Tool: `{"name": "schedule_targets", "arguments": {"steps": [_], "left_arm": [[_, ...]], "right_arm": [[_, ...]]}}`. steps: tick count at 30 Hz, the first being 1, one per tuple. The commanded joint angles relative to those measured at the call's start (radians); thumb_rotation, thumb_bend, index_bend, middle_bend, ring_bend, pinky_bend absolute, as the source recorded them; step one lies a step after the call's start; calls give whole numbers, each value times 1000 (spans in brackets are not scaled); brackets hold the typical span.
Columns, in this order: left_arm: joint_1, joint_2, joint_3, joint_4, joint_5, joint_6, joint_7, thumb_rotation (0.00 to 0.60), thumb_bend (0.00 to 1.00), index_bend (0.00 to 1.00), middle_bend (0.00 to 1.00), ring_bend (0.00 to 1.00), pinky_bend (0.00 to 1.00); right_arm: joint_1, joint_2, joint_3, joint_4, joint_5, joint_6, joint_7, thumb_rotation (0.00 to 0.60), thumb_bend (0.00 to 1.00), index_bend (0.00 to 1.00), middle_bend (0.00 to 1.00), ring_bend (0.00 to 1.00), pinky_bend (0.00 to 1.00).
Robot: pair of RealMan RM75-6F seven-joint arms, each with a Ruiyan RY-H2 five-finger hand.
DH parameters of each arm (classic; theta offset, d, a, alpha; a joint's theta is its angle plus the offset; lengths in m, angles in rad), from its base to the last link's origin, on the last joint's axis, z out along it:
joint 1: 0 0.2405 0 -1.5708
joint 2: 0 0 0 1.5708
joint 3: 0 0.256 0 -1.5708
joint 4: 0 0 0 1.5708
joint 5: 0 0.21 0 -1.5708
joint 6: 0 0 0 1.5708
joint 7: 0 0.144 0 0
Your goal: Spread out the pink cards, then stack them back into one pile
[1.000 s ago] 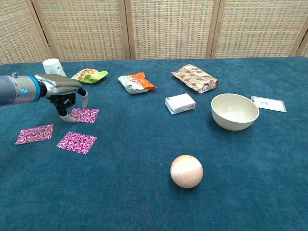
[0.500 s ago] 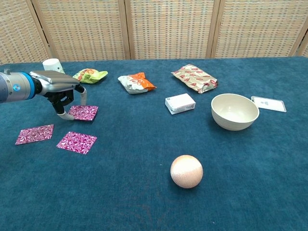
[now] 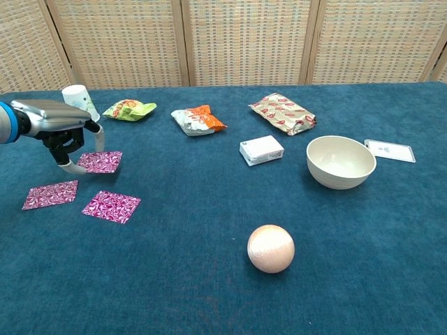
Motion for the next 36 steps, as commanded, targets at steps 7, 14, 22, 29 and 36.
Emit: {"name": "schedule_targets", "arguments": {"steps": [7,14,22,29,36], "left_arm": [[61,92,37,-141,-63,84,71,522,261,420,814,792,678],[120,154,82,-244,-106,149,113,521,260,420,814,792,678],[163,166,113,-274,-135,186,142,521,259,420,814,792,678],[159,144,99,-250,-157,182,153,522,258,420,814,792,678],[141,121,80,-219,-167,164,161,523,258,420,814,792,678]], "right_arm": [[10,-5,-2,4,-5,-11,4,600,234,348,319,161,139],[9,-15,-7,15,-9,-10,16,600,234,348,319,162,139],[13,-21,-7,26,-8,-14,28,600,234,348,319,162,139],[12,-22,-7,29,-7,-11,30,600,234,348,319,162,139],[11,-16,-4,22,-1,-9,24,600,234,348,319,162,139]]}}
